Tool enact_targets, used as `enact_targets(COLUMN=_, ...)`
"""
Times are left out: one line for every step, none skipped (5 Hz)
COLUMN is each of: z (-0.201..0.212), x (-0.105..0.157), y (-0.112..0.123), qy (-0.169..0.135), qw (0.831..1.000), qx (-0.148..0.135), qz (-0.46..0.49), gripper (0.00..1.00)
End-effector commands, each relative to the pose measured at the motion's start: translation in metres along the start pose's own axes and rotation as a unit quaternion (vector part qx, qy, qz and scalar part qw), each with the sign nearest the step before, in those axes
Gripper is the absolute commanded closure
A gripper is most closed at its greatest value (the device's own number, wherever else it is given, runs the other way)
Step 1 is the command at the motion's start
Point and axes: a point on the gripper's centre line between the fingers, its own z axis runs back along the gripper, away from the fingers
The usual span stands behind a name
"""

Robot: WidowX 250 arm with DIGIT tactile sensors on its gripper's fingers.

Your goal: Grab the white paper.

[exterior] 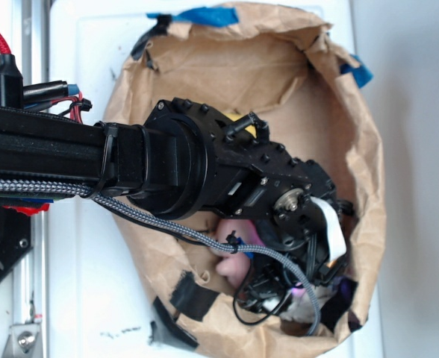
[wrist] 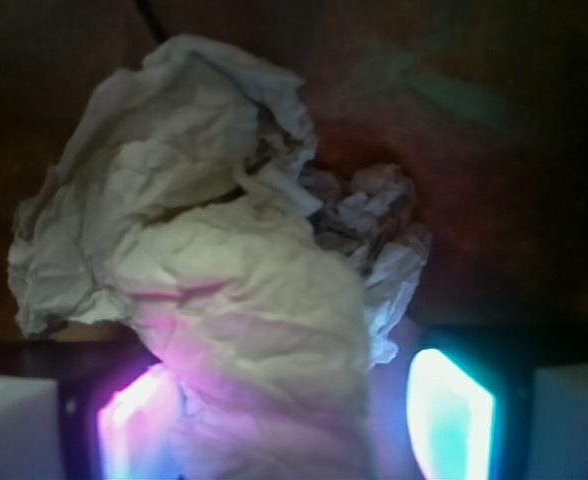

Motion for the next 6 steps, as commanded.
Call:
enact_targets(z=0.001, x=0.008, y=-0.016, qy=-0.003, qw=1.000, qx=-0.007, qz=-0.003, gripper=1.00)
enact_targets(z=0.010, x=0.007, y=-0.017, qy=-0.012, qw=1.000, qx=-0.010, qz=-0.005, gripper=1.00)
enact_targets(z=0.037, x=0.007, y=-0.018, qy=-0.038, qw=0.999, qx=-0.013, qz=0.001, gripper=1.00)
enact_targets(z=0.065, x=-0.001, y=-0.022, qy=-0.043, qw=0.999, qx=-0.023, qz=0.019, gripper=1.00)
enact_targets(z=0.091, x=-0.013, y=-0.021, qy=-0.019, qw=0.997, qx=-0.002, qz=0.077, gripper=1.00)
enact_targets(z=0.121, x=-0.020, y=-0.013, qy=0.035, qw=0.989, qx=0.009, qz=0.142, gripper=1.00)
